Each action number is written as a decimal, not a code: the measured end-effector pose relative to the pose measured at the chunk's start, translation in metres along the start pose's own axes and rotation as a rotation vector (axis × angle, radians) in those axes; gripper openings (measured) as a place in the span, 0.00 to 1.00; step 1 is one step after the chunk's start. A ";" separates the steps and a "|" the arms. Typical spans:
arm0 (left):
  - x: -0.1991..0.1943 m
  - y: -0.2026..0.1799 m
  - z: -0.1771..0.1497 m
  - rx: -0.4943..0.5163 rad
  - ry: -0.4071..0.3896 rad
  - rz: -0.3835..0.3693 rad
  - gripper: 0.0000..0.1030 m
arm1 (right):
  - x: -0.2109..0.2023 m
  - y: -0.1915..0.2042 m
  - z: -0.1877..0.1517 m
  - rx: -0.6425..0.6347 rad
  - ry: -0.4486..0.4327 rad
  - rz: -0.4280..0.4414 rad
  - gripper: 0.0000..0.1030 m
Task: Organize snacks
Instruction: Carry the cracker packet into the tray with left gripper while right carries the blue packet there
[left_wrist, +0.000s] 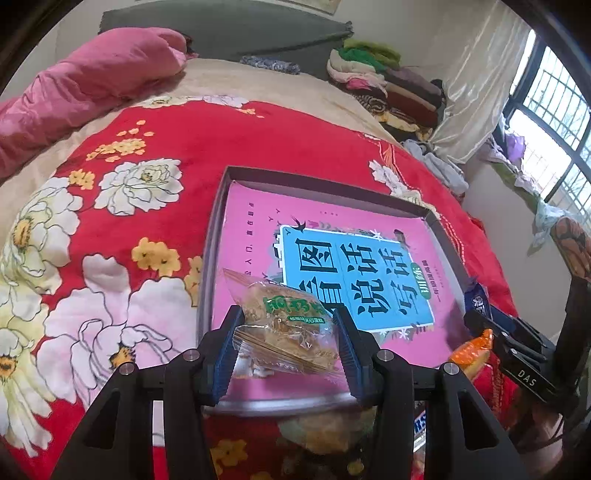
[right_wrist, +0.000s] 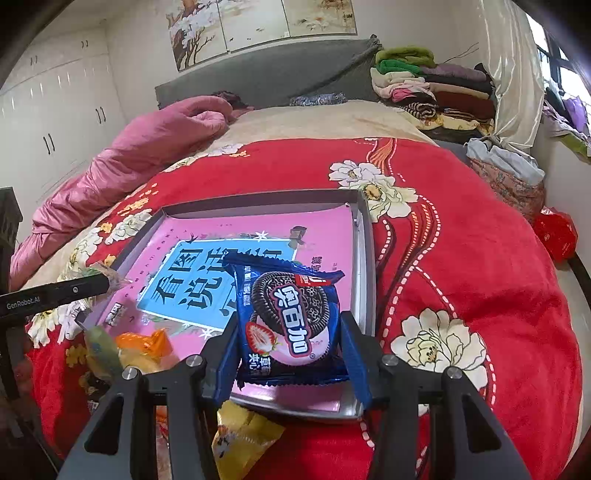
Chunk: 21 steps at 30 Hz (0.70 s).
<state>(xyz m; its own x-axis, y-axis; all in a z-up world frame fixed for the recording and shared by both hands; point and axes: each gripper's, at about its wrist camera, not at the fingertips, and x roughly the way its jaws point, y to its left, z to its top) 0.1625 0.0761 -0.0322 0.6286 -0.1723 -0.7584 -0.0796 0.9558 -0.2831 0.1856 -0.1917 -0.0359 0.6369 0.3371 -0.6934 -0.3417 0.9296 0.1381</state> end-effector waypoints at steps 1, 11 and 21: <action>0.003 -0.001 0.001 0.005 0.002 0.003 0.49 | 0.002 0.000 0.000 0.001 0.003 0.002 0.49; 0.023 -0.004 -0.001 0.011 0.035 0.014 0.49 | 0.018 0.000 -0.002 -0.005 0.040 -0.005 0.49; 0.032 -0.001 -0.005 0.013 0.060 0.015 0.49 | 0.024 0.007 -0.002 -0.044 0.048 0.007 0.50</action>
<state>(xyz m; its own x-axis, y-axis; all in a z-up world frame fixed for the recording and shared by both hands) 0.1792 0.0681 -0.0593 0.5799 -0.1712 -0.7965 -0.0785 0.9614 -0.2638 0.1972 -0.1779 -0.0531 0.6008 0.3350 -0.7258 -0.3765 0.9195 0.1127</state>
